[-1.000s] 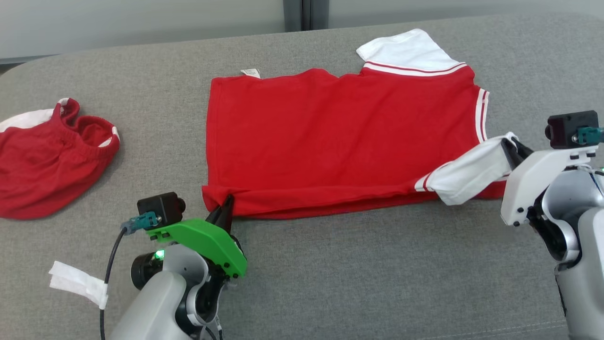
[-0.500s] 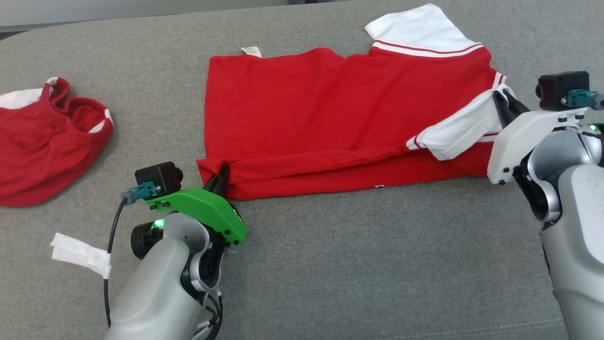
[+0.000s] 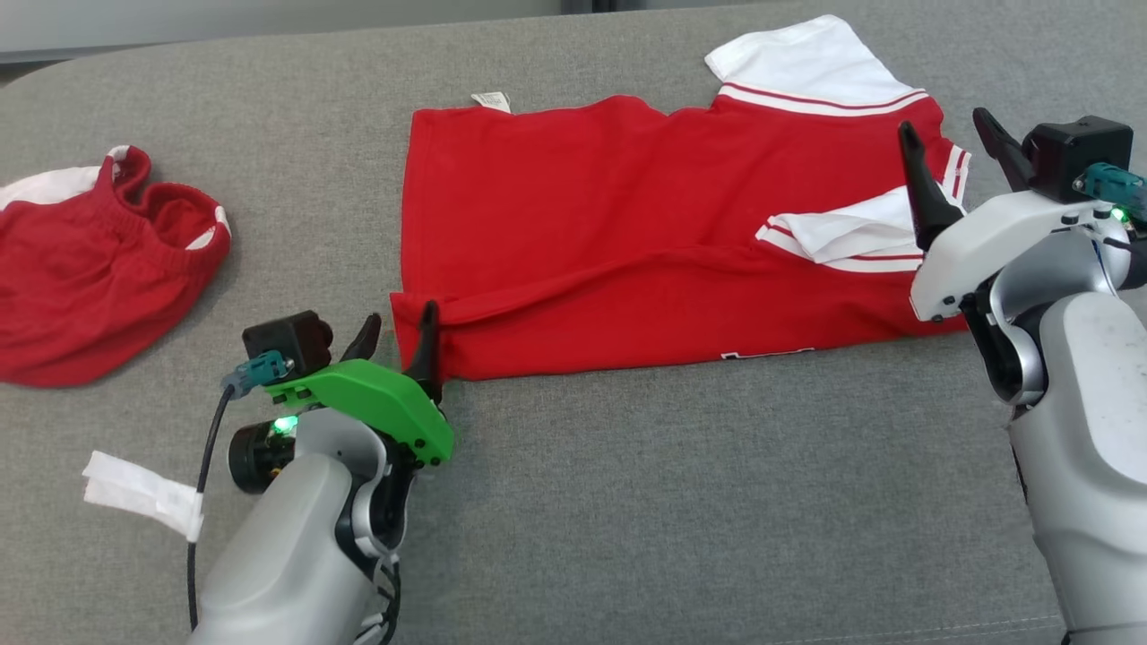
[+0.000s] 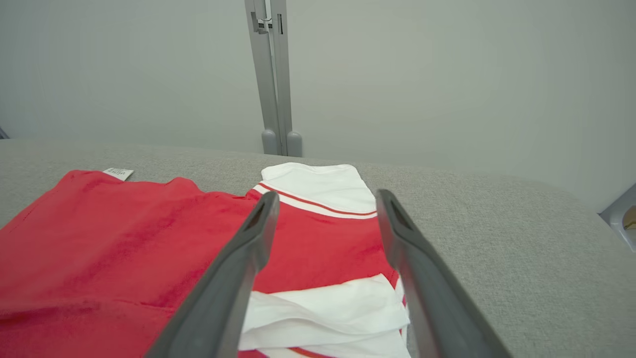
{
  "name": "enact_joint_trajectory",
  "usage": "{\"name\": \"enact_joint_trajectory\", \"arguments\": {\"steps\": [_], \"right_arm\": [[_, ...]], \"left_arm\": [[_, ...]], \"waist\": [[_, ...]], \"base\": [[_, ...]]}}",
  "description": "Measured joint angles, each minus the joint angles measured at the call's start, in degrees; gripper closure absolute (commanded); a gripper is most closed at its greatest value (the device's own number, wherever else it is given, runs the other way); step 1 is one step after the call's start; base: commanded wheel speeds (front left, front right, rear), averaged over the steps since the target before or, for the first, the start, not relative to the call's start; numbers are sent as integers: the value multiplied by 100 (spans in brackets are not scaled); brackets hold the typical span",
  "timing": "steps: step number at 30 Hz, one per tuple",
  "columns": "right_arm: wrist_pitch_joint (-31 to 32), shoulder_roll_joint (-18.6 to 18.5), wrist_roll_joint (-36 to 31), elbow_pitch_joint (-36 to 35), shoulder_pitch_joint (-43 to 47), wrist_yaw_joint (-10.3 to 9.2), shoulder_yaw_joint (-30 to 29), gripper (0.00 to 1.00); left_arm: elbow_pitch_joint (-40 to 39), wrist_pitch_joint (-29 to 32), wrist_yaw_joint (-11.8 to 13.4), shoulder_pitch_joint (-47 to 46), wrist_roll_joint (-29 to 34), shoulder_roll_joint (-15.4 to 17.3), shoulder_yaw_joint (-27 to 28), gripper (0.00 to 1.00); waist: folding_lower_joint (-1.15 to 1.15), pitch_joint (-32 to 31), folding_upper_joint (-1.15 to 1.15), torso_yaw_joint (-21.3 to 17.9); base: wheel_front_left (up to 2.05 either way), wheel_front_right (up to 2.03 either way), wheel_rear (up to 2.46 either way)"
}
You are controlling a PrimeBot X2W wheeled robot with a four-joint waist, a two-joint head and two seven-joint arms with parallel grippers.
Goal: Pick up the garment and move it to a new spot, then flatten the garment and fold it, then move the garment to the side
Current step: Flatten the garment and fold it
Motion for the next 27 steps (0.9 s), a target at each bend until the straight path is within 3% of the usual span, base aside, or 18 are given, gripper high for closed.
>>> {"name": "enact_joint_trajectory", "arguments": {"steps": [8, 15, 27], "right_arm": [[678, -76, -21, -341, 728, -1, -513, 0], [1500, 55, -256, -695, 1367, -1, -981, 0], [1890, 127, -419, -204, 951, -1, -990, 0]], "left_arm": [[-96, -152, 186, 431, 255, 325, -108, 0], [-180, -178, 259, 542, 408, 328, -307, 0], [144, -7, 433, 15, 753, 258, -614, 0]], "waist": [[0, -214, 0, -11], [0, -201, 0, -129], [0, 149, 0, -202]], "base": [[0, 0, 0], [0, 0, 0], [0, 0, 0]]}}
